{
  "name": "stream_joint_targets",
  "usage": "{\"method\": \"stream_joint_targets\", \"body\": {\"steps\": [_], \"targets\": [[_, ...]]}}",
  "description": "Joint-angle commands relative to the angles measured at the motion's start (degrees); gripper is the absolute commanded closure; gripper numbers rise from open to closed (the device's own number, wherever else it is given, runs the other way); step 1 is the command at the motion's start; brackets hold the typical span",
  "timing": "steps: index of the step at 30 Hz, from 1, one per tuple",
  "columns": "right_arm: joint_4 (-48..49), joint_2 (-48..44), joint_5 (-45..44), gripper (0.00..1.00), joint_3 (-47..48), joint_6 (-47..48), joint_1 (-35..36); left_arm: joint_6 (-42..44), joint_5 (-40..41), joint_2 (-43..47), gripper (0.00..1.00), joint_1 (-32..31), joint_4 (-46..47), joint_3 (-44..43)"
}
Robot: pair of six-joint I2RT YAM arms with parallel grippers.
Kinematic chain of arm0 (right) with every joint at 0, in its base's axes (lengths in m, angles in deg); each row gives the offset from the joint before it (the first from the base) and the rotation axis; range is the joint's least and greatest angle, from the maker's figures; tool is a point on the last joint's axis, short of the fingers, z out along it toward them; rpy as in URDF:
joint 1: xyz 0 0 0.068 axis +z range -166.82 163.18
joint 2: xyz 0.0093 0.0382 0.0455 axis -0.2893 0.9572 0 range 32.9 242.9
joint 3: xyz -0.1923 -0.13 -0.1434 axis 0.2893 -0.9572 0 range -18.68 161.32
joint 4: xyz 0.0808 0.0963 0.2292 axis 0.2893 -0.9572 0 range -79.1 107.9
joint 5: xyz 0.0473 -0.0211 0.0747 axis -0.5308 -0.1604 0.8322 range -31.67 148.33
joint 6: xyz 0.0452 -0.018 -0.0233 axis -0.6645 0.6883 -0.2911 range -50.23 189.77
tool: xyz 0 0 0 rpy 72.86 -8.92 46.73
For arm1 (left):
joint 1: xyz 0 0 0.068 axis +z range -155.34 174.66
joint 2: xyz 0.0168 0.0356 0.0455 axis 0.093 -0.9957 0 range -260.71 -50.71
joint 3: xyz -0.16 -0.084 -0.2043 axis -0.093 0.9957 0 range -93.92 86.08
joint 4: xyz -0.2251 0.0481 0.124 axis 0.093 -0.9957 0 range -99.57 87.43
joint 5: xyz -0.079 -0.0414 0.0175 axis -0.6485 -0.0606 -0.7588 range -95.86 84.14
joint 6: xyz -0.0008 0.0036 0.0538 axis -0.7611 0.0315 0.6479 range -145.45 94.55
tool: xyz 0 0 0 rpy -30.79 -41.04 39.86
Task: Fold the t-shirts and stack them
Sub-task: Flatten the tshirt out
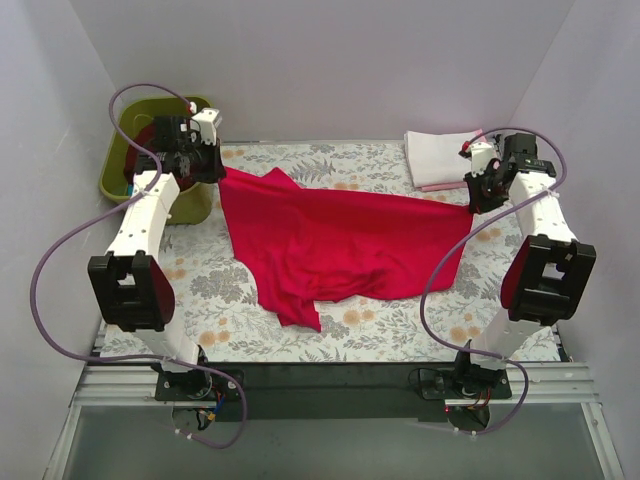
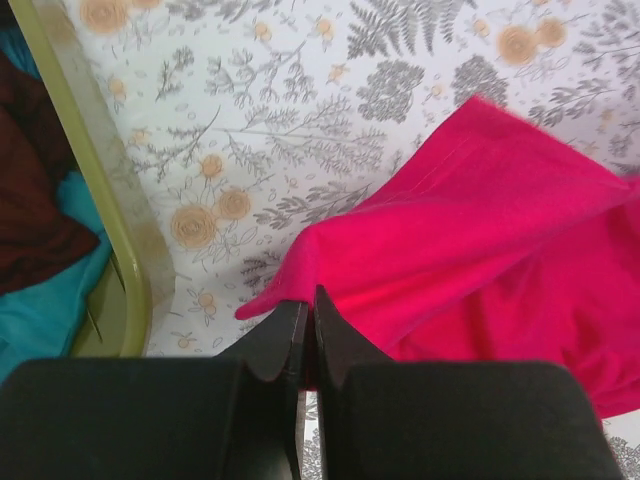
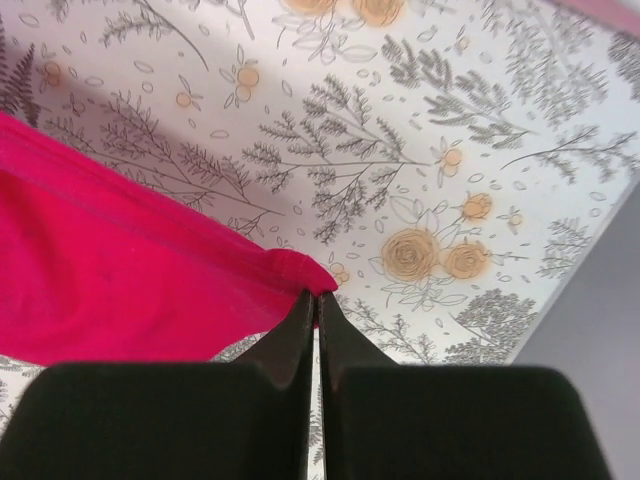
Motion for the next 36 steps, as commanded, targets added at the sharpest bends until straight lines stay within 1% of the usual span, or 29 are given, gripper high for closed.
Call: {"method": "stream_joint_targets", "body": {"steps": [1,3,4,10,12,16,17,18,19,20,21,22,23,24,26,27,28,29,30,33,34,36], "targets": [[0.13,-1.95,1.84,0.99,3.09,1.35,-0.70,1.44,-0.38,2.88,1.00,-0.30,0.35,-0.67],[0.04,-2.30,2.19,0.99,4.76,1.44,-1.05,1.18,0.14,3.93,1.00,-0.30,2.02,-0.58],[-0.05,-2.47,2.28,0.99,5.37,1.52,-1.14,1.18,0.15,4.02,1.00,1.44,2.55,-0.76],[-0.14,-2.13,2.11,0.99,10.56,1.26,-1.22,0.65,-0.64,2.53,1.00,1.46,3.87,-3.57],[-0.14,-1.78,2.19,0.99,11.70,1.08,-1.23,0.56,-1.00,2.09,1.00,1.46,4.66,-3.31],[-0.75,-1.16,2.98,0.99,13.56,0.64,-1.22,0.91,-6.96,2.35,1.00,1.46,4.67,-2.08],[-1.01,-1.25,2.81,0.99,12.94,1.43,-1.14,2.74,-10.72,2.79,1.00,1.46,2.75,0.19],[-1.36,-1.51,2.29,0.99,12.07,2.13,-1.22,4.24,-11.80,3.57,1.00,1.46,2.03,2.12],[-1.45,-1.94,2.02,0.99,10.93,2.83,-1.22,5.39,-11.89,6.19,1.00,1.46,1.85,5.01],[-1.46,-2.47,1.67,0.99,7.44,4.84,-1.22,8.36,-11.81,7.61,1.00,1.46,1.50,7.74],[-1.46,-3.87,1.58,0.99,5.49,5.73,-1.22,10.91,-12.24,9.10,1.00,1.46,0.54,13.51],[-1.46,-4.49,1.32,0.99,3.21,6.79,-1.22,14.33,-12.94,10.51,1.00,1.38,-0.68,16.27],[-1.46,-5.11,1.14,0.99,-0.91,7.67,-1.22,19.50,-13.21,13.83,1.00,1.37,-3.22,19.16],[-1.46,-6.24,1.14,0.99,-3.30,9.42,-1.22,22.07,-12.87,15.43,1.00,1.46,-3.59,25.55],[-1.37,-6.96,0.44,0.99,-9.26,10.66,-1.31,24.99,-11.47,19.20,1.00,1.46,-3.60,31.21],[-1.37,-7.31,0.44,0.99,-10.78,11.53,-1.23,27.35,-9.63,19.66,1.00,1.38,-3.51,33.32],[-1.37,-7.40,0.44,0.99,-12.10,11.63,-1.22,28.07,-9.35,19.67,1.00,1.37,-4.03,36.30],[-1.45,-7.22,0.61,0.99,-13.42,11.63,-1.22,30.42,-8.82,19.32,1.00,1.46,-5.69,37.38],[-1.63,-6.96,1.05,0.99,-14.99,11.72,-1.14,32.71,-8.38,18.01,0.94,1.38,-6.75,38.17],[-3.30,-6.43,1.49,0.99,-16.33,12.24,-1.05,33.70,-7.85,15.90,0.76,1.72,-9.57,39.67],[-3.56,-6.26,1.58,0.99,-16.68,12.86,-0.88,33.18,-8.64,15.80,0.65,1.81,-9.57,39.24],[-4.79,-6.26,1.84,0.99,-17.29,13.56,-0.87,29.94,-10.48,15.19,0.56,2.78,-8.70,37.57]]}}
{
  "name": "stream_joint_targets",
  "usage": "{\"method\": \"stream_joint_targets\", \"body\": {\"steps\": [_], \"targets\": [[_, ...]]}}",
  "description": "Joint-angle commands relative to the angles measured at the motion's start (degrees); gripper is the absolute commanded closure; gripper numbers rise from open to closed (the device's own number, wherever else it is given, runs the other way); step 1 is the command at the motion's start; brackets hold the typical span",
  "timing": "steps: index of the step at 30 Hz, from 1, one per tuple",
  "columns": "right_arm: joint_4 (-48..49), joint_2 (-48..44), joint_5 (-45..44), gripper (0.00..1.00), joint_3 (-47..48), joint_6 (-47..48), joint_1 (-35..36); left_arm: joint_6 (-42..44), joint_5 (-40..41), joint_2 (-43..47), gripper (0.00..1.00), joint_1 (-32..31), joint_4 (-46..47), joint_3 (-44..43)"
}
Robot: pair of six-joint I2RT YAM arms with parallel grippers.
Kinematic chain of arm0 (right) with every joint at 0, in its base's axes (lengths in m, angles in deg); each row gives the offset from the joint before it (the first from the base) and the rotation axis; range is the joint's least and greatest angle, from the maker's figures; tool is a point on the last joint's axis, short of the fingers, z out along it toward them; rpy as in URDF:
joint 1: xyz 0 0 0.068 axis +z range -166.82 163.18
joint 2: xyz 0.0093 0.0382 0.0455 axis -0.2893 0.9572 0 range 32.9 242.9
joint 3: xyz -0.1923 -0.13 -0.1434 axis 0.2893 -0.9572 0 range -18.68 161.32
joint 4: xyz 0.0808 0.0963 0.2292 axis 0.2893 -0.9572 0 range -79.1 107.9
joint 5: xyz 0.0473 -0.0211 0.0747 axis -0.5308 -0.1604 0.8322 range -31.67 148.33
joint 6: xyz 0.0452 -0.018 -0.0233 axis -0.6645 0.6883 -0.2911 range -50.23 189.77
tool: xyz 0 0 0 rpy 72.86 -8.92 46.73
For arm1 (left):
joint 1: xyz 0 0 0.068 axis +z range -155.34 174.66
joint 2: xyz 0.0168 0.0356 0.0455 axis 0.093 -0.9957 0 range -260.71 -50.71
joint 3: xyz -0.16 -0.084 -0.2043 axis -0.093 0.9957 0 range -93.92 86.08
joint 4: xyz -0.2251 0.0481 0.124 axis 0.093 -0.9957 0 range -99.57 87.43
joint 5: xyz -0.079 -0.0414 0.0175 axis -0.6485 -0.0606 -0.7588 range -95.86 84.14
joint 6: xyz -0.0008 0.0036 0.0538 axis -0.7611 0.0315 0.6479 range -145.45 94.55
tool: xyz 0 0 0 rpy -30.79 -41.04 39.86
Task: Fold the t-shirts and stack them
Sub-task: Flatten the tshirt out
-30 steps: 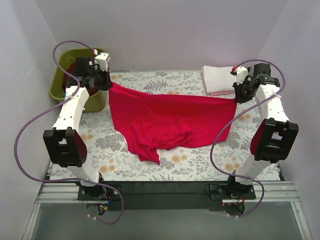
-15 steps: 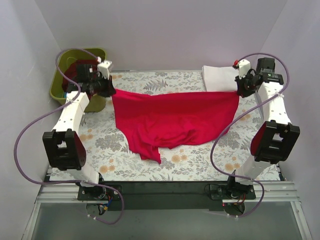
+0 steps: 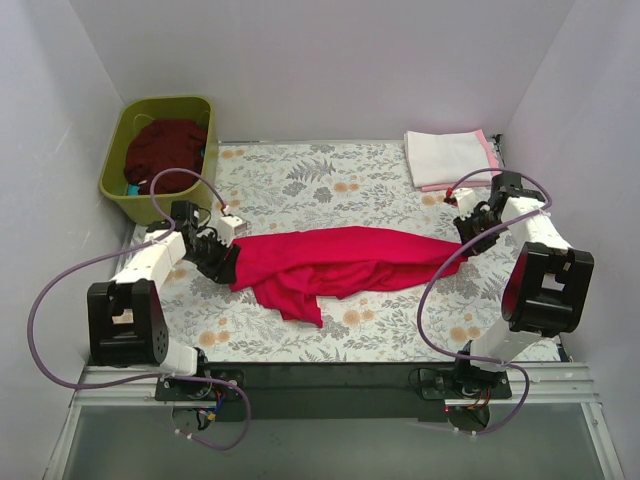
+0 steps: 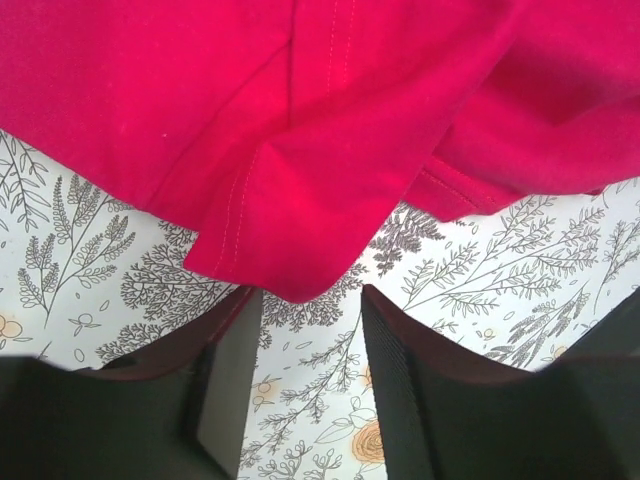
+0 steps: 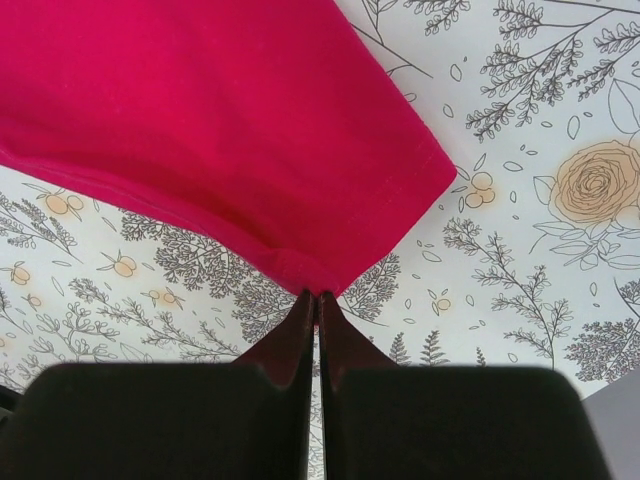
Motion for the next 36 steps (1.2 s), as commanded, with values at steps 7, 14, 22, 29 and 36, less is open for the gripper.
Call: {"method": "stream_joint_targets", "body": {"steps": [7,14,22,29,36], "targets": [[-2.29,-0.92,1.34,0.99,-1.21,2.68,0.22,-7.88,-6.29,-6.42,0.52,1.58,-1.32,-9.91],[-2.55,-0.31,1.52,0.99,-0.42,2.51,0.13,-15.27,-4.19,-11.17,0.52,1.84,1.77,-10.08],[-2.81,-0.22,1.43,0.99,-0.33,2.68,0.22,-12.73,-1.46,-8.81,0.50,4.39,-2.80,-7.19],[-2.99,0.57,1.96,0.99,0.37,2.33,0.31,-12.64,-4.36,-11.34,0.44,5.53,-4.57,-6.92],[-3.25,0.66,2.13,0.99,0.90,2.24,0.40,-13.69,-5.24,-14.33,0.43,5.53,-4.74,-6.31]]}}
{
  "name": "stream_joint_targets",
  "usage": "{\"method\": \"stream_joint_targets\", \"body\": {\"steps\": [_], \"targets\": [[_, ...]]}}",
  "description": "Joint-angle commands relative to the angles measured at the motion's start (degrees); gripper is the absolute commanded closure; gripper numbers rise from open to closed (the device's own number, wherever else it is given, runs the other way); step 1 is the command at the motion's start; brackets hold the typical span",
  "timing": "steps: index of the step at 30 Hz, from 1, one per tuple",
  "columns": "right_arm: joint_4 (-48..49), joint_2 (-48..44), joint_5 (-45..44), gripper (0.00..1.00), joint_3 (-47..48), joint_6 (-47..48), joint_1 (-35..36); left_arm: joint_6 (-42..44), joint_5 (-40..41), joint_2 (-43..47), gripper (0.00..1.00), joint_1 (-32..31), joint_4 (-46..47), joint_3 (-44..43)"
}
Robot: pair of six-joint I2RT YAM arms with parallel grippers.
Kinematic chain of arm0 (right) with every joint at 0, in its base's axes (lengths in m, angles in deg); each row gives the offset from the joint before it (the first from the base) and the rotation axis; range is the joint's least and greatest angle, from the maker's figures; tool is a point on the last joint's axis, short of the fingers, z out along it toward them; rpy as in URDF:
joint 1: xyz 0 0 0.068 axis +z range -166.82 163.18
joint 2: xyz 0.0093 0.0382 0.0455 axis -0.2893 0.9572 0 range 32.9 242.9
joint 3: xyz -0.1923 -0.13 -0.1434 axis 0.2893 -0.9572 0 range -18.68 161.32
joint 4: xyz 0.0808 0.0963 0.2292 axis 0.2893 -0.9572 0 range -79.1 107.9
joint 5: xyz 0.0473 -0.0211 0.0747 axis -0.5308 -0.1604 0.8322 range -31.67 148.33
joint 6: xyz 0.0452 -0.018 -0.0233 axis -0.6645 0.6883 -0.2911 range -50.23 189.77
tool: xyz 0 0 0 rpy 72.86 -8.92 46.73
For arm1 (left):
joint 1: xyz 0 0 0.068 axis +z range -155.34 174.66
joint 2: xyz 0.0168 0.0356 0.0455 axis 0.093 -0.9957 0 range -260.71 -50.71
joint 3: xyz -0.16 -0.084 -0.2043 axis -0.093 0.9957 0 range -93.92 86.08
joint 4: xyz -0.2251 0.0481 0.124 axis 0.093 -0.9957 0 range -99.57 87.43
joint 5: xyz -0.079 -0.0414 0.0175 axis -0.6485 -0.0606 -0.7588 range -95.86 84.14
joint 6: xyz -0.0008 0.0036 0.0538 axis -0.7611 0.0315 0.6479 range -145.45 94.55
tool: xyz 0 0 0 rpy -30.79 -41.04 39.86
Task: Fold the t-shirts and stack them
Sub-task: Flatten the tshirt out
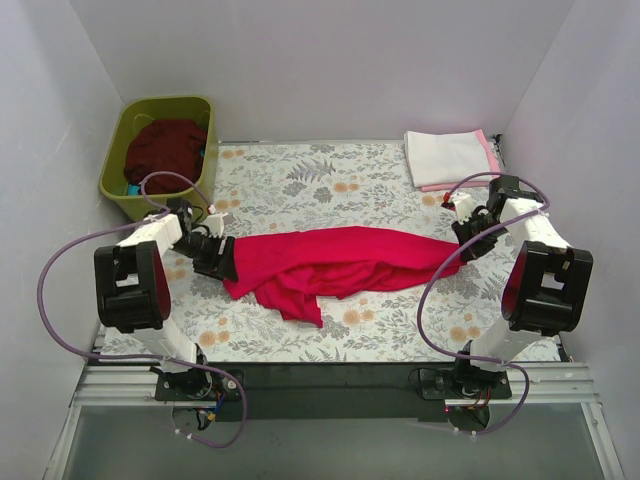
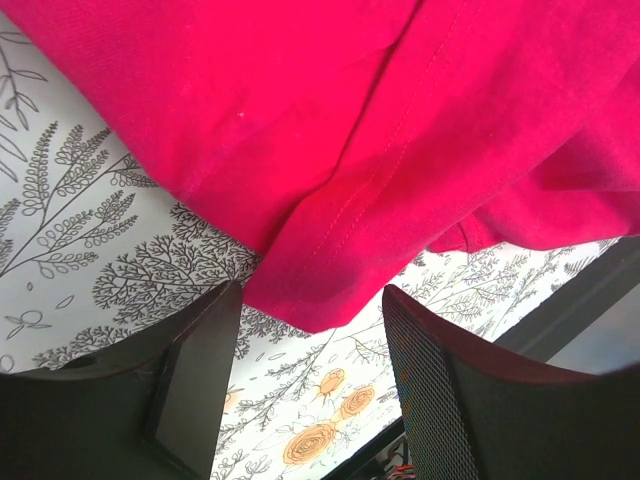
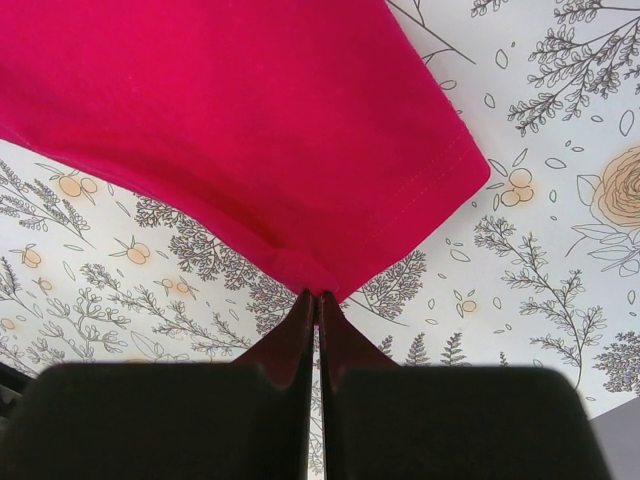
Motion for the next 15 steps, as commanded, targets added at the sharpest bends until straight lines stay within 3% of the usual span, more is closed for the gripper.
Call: {"method": "stream_joint_targets", "body": {"steps": [1,10,15], "targets": [[-1.68,0.31,1.54,0.99,1.84,0.47,0.13,-0.49,-1.68,-0.83,0.43,0.09,-0.05,0.75],[-1.94,0.40,1.72,0.99,1.84,0.47,0.40,-2.60,4.73,0.75,0.40,1.23,3.21,1.20],[-1.94,0.49,1.81,0.99,1.92,0.47,0.31,-1.11,3.25,-0.83,0.39,2.03,0.76,1.37]]}}
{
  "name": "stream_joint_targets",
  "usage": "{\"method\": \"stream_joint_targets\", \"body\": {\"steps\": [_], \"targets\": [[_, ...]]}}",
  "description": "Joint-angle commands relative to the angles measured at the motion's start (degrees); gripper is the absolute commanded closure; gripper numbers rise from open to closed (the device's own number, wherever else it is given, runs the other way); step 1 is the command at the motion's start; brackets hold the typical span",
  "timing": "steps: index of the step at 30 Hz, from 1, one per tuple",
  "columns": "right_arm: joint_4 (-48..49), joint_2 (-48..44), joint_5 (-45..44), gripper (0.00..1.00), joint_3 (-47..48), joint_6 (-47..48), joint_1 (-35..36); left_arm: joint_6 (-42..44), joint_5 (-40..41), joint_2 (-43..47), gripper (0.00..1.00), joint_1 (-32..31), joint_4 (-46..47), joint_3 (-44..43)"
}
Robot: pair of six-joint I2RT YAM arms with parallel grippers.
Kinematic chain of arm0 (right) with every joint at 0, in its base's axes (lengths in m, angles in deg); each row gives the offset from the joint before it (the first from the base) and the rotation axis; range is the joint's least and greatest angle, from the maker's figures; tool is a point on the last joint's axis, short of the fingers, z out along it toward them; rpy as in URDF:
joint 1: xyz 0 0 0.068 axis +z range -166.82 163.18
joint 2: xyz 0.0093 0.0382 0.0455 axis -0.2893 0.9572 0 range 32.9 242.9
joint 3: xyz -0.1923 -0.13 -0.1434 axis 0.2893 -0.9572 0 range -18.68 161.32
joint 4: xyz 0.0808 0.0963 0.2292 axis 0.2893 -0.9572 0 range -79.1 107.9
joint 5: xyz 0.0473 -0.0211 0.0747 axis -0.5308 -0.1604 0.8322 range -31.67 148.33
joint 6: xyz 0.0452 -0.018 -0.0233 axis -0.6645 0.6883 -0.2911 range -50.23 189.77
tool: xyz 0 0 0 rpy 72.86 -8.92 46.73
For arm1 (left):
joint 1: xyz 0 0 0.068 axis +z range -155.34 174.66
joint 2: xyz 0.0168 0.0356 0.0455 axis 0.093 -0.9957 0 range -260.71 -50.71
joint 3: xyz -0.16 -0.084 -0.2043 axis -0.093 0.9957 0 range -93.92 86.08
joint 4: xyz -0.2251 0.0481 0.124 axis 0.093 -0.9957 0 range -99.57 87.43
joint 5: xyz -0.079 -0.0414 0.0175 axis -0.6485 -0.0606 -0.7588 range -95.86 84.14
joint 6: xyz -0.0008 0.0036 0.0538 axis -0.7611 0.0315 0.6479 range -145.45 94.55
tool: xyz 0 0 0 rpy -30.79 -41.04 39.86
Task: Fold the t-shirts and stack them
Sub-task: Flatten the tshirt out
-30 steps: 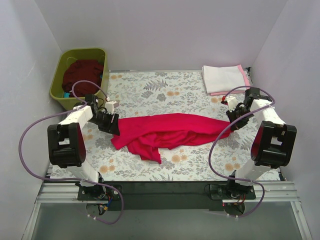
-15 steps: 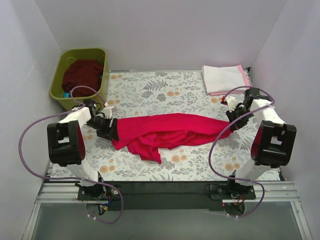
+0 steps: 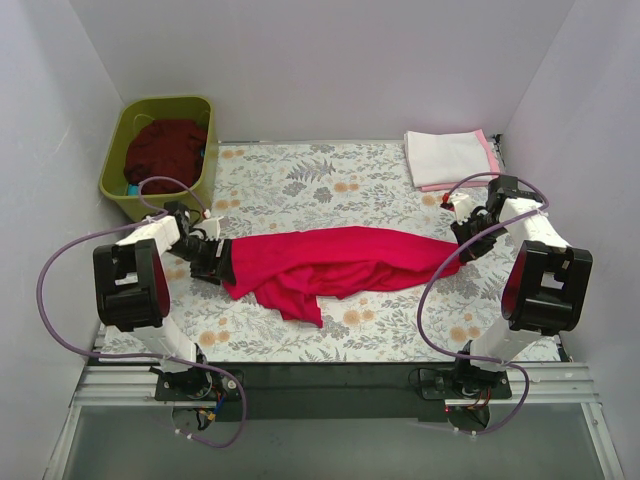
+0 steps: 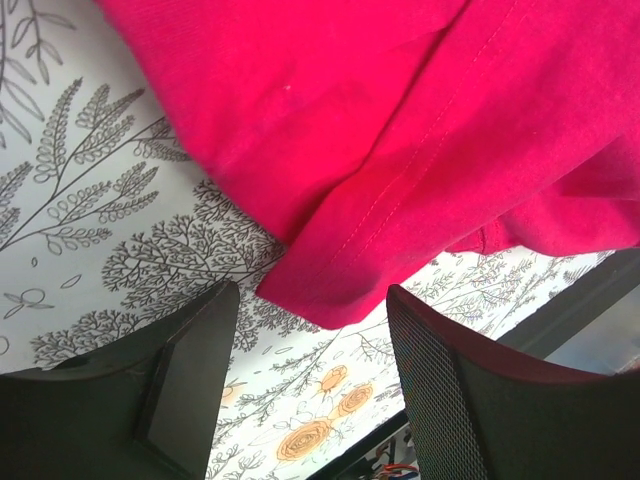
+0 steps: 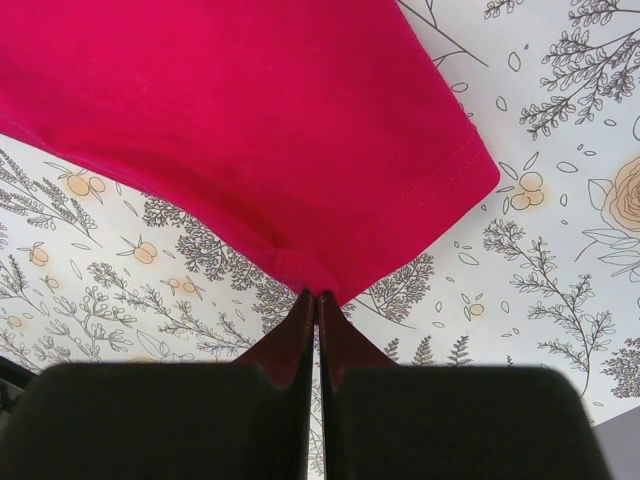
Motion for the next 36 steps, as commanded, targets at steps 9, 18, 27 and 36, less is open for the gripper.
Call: {"method": "stream_joint_targets", "body": {"steps": [9,18,27,36], "targets": [[-1.59,0.75,1.48,0.99,2.36,0.38,0.20,0.84,-10.69,-1.45,0.49,0.67,-3.24,-1.32],[-1.77,0.93,2.01,0.99,2.80,0.21,0.20,-1.28,-12.19,-0.92,0.65,0.67,-2.89,-3.52],[-2.03,0.84,2.79,0.99,4.21,-0.14,0.29,-2.33,-12.90,0.39,1.00,0.76,-4.83,-7.46],[-2.30,0.66,4.82,0.99,11.05,-1.20,0.29,-6.63,-6.31,3.21,1.00,0.85,-1.66,-19.16]]}}
